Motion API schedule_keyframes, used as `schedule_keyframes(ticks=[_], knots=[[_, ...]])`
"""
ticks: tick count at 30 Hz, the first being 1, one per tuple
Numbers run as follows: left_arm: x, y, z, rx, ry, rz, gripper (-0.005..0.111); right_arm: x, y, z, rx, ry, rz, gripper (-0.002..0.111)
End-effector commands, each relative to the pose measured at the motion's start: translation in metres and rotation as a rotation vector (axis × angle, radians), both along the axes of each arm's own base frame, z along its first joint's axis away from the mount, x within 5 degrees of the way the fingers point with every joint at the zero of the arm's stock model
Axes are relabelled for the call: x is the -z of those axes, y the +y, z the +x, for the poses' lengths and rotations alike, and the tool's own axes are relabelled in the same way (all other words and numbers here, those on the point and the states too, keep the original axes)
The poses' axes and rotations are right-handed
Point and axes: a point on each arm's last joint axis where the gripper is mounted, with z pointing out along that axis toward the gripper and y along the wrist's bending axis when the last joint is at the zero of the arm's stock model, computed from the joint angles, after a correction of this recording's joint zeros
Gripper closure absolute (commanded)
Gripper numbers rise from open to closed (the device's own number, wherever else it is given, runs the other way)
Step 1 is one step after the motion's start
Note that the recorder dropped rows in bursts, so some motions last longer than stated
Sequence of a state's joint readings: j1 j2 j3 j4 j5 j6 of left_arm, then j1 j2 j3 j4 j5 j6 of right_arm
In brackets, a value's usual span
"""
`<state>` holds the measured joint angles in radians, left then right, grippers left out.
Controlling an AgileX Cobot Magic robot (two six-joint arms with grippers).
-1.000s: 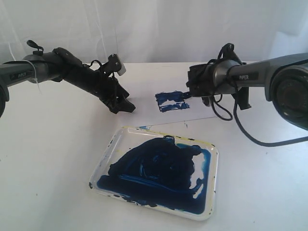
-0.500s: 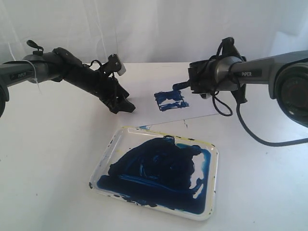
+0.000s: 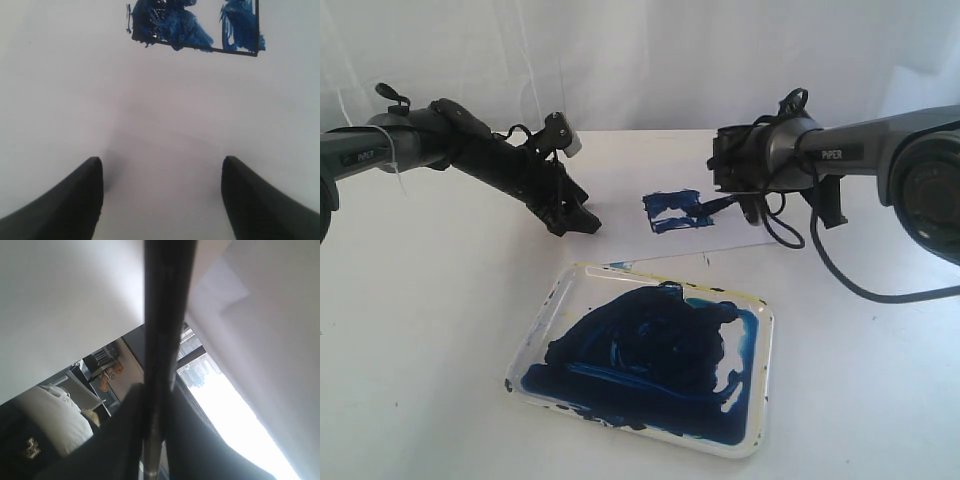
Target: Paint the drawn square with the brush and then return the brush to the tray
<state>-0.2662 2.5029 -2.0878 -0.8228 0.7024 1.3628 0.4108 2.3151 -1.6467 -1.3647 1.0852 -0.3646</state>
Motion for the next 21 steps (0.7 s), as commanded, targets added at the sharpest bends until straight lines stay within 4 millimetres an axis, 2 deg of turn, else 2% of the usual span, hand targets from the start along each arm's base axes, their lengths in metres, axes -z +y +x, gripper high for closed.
schedule_keyframes(ticks=[1,11,21], knots=[[0.004,-0.001,-0.004,0.035,0.019,0.023,0.037,-0.001,0.0,0.0,-0.03,0.055,-0.046,0.108],[0.004,-0.001,-0.004,0.035,0.019,0.023,0.037,-0.005,0.005,0.002,-0.072,0.046,0.058,0.108],[0.004,-0.001,-0.004,0.035,0.019,0.023,0.037,-0.013,-0.005,-0.002,0.001,0.046,-0.089,0.108]])
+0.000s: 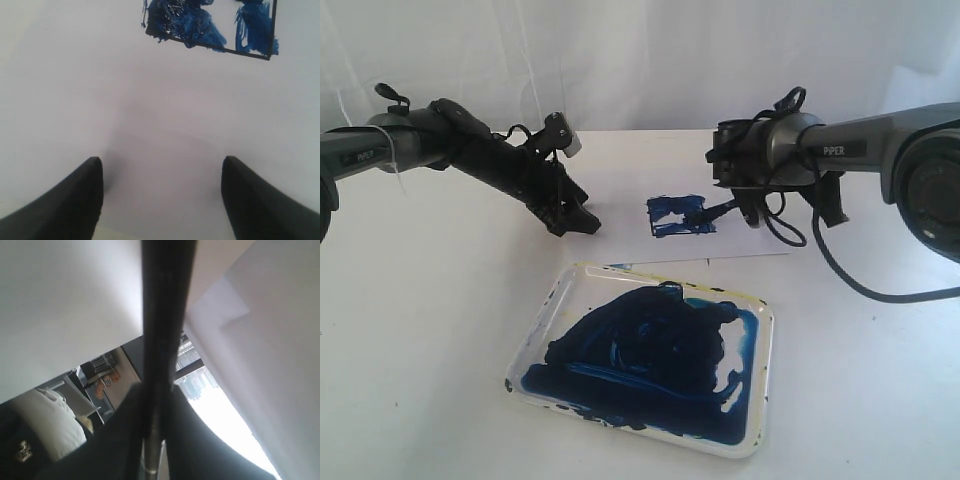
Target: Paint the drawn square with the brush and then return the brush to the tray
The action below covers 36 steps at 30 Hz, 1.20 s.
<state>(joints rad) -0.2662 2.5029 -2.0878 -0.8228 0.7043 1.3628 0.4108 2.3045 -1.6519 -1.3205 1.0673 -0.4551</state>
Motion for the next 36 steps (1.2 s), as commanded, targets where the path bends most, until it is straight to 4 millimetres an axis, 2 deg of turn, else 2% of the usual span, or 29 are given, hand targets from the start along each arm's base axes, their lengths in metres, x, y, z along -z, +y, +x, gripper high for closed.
schedule_keyframes(ticks=[1,7,12,18,28,36], knots=[[0.004,-0.001,-0.004,0.033,0.018,0.023,0.037,-0.011,-0.006,-0.001,0.025,-0.02,-0.089,0.108],[0.004,-0.001,-0.004,0.033,0.018,0.023,0.037,0.002,0.008,-0.002,-0.012,0.005,0.103,0.108],[0.004,-0.001,-0.004,0.033,0.018,0.023,0.037,0.003,0.027,-0.006,-0.065,0.004,0.105,0.108],[0.004,-0.001,-0.004,0.035,0.019,0.023,0.037,0.0,0.027,-0.006,-0.037,-0.057,0.124,0.108],[0.004,-0.001,-0.004,0.035,0.019,0.023,0.037,-0.007,0.02,-0.005,-0.004,-0.1,0.04,0.108],[0.004,-0.001,-0.004,0.031,0.016,0.024,0.037,-0.006,0.027,-0.006,-0.032,-0.098,0.056,0.108]])
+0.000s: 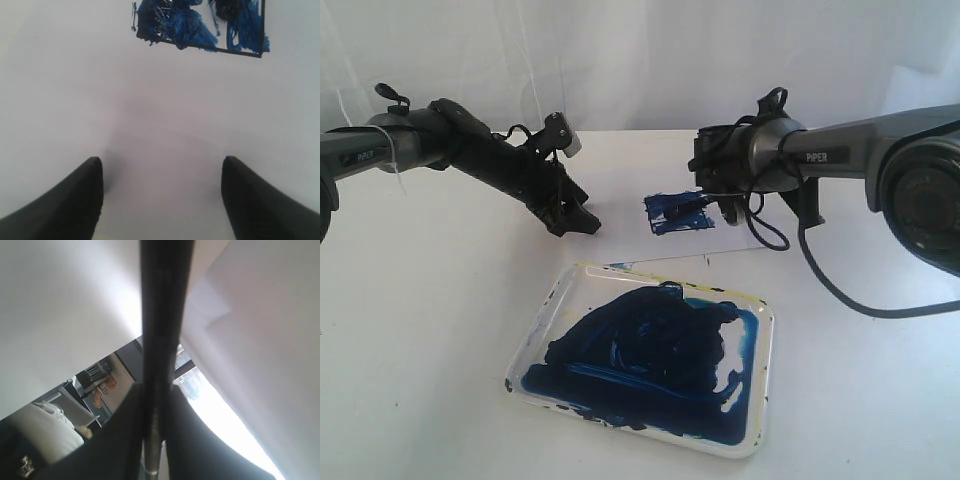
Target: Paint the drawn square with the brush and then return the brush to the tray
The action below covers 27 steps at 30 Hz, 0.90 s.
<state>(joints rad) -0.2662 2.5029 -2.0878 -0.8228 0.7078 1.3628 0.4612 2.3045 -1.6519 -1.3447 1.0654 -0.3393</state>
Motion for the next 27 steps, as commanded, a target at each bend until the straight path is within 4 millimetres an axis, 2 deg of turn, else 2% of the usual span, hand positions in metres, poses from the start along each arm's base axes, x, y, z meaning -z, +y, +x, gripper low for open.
schedule_keyframes(ticks=[1,12,19,27], knots=[[0.004,-0.001,-0.003,0.029,0.013,0.024,0.037,-0.004,0.006,-0.001,-0.021,-0.017,0.002,0.108],[0.004,-0.001,-0.003,0.029,0.013,0.024,0.037,-0.004,0.017,-0.002,-0.077,-0.015,0.015,0.108],[0.004,-0.001,-0.004,0.033,0.017,0.023,0.037,0.014,0.013,0.002,-0.08,-0.016,-0.149,0.108],[0.004,-0.001,-0.004,0.034,0.014,0.024,0.037,0.017,0.016,0.006,-0.083,-0.106,-0.068,0.108]])
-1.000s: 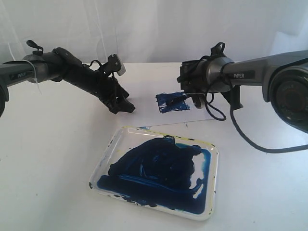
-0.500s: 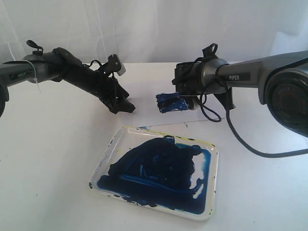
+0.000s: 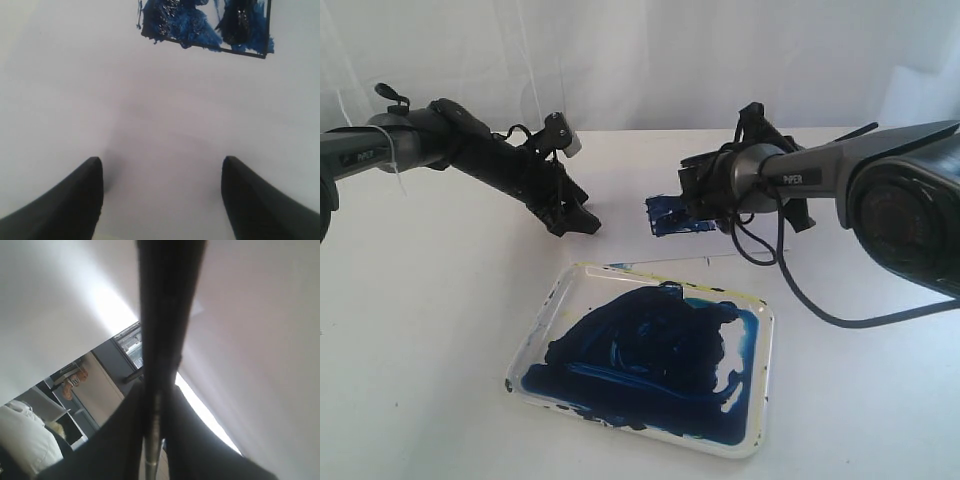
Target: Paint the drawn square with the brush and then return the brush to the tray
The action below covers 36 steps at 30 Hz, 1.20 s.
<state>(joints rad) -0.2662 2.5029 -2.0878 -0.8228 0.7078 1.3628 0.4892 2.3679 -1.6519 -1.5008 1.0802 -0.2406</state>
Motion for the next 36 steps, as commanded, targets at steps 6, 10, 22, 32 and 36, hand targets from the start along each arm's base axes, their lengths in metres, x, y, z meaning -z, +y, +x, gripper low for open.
schedule_keyframes(ticks=[6,10,22,32,36], knots=[[0.0042,-0.0007,-0.0036,0.034,0.014,0.024,0.037,-0.0028,0.0034,0.0031,-0.02,-0.072,0.045,0.108],[0.0042,-0.0008,-0.0037,0.035,0.016,0.024,0.037,-0.0036,0.0034,0.0034,-0.023,-0.077,0.037,0.108],[0.0042,-0.0008,-0.0037,0.035,0.016,0.024,0.037,0.0047,0.0032,0.0055,-0.028,-0.119,-0.002,0.108],[0.0042,-0.0008,-0.0037,0.035,0.016,0.024,0.037,0.0035,-0.0001,0.0047,0.004,-0.144,-0.013,0.108],[0.0042,-0.0008,-0.0037,0.035,0.016,0.024,0.037,0.0019,-0.002,0.0036,0.026,-0.154,-0.03,0.108]])
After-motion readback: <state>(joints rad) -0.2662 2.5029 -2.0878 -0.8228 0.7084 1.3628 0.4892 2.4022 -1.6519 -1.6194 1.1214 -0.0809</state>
